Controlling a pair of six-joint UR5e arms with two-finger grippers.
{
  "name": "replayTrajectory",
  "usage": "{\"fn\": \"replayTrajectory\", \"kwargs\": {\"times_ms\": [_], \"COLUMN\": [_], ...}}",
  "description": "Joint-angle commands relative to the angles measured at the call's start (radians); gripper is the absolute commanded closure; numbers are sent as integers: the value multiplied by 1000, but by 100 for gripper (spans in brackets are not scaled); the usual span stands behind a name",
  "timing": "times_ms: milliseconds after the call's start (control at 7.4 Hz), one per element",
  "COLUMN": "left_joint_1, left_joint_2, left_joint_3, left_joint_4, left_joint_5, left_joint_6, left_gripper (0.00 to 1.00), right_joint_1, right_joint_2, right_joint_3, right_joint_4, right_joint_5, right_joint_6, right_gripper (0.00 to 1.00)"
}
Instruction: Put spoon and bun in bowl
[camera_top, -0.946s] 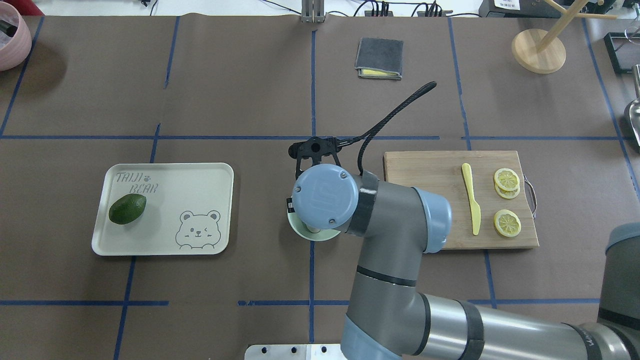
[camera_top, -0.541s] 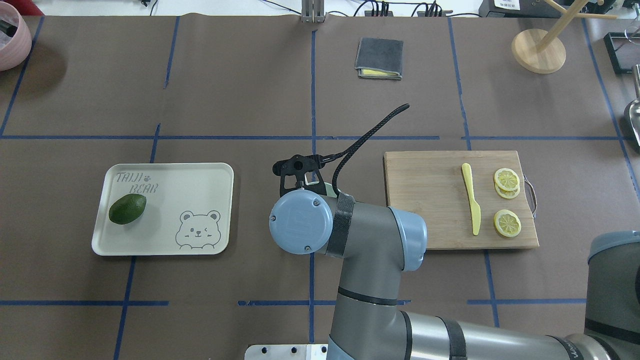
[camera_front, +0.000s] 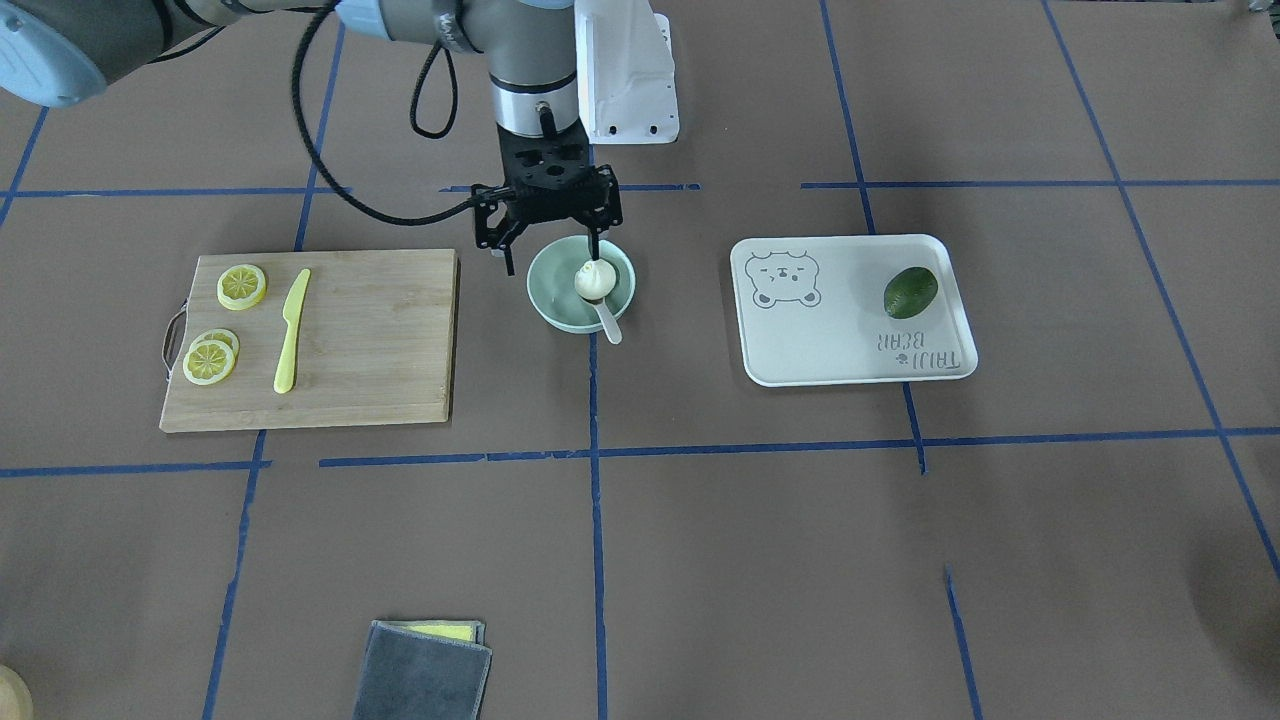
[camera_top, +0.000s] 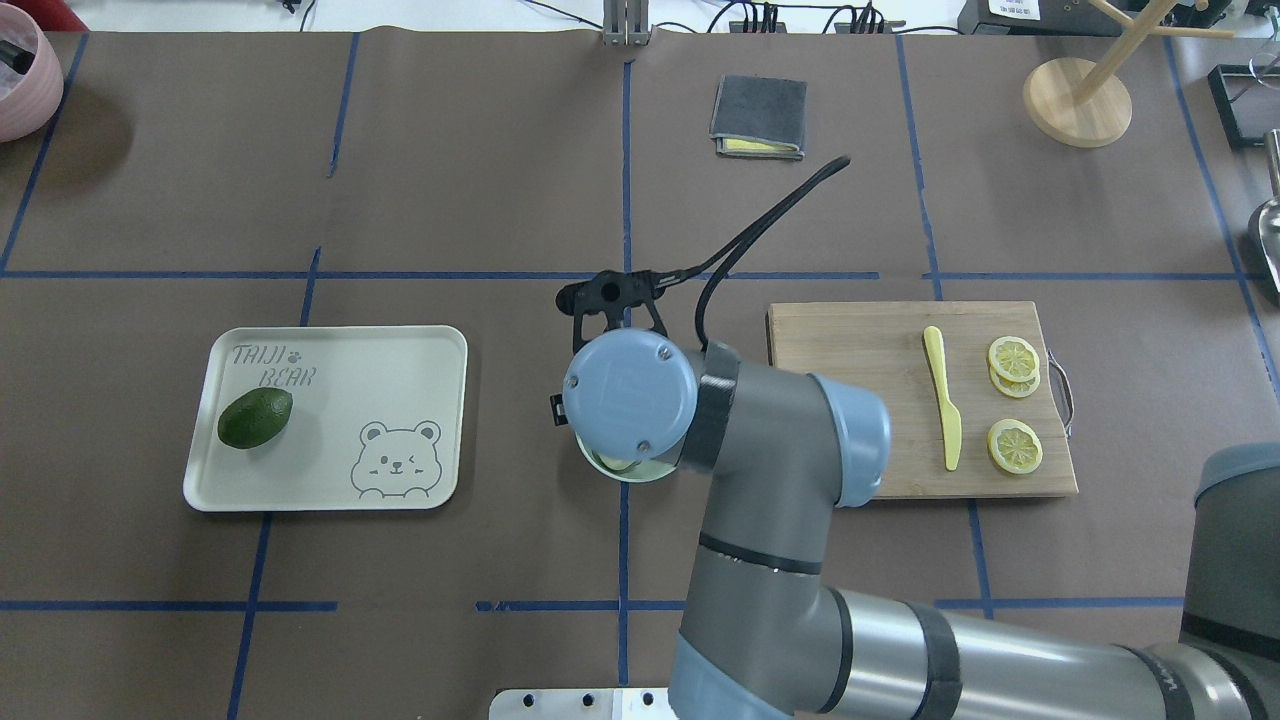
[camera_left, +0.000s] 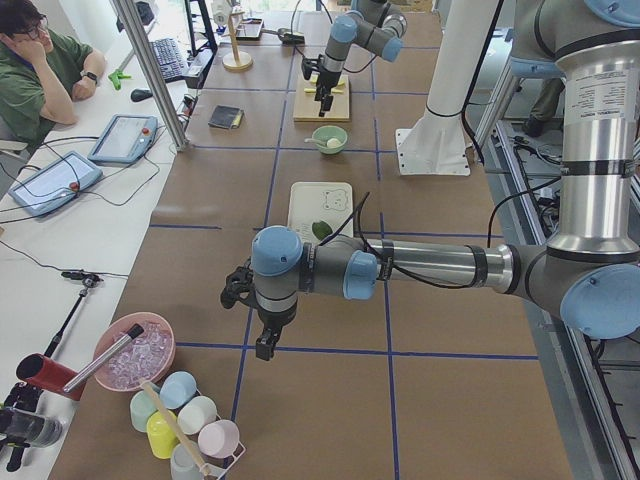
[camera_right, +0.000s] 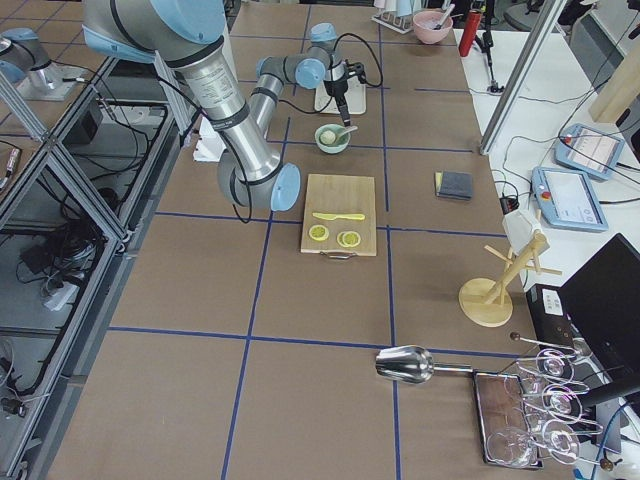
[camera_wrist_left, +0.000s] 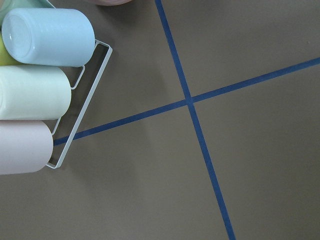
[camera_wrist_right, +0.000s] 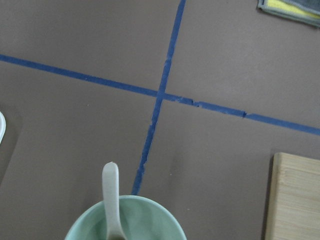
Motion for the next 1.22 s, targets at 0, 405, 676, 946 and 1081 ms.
{"fn": "replayTrajectory", "kwargs": {"times_ms": [0, 405, 676, 946, 1081], "left_joint_1": [-2, -2, -2, -2, -2], "left_joint_2": [7, 15, 40, 38, 39], "left_joint_3": [10, 13, 13, 13, 6], "left_joint_4": [1, 12, 16, 15, 13], "left_joint_5": [4, -13, -152, -157, -154], "left_joint_6": [1, -6, -9, -9, -9], "left_gripper": [0, 0, 0, 0, 0], "right_joint_1": [306, 662, 781, 876, 904], "right_joint_2": [-93, -331, -565, -693, -748], "right_joint_3": [26, -3, -11, -15, -17], "right_joint_4": [-8, -9, 30, 69, 69], "right_joint_5": [270, 456, 473, 495, 592], "right_joint_6": [-365, -913, -1032, -1040, -1040], "right_gripper": [0, 0, 0, 0, 0]}}
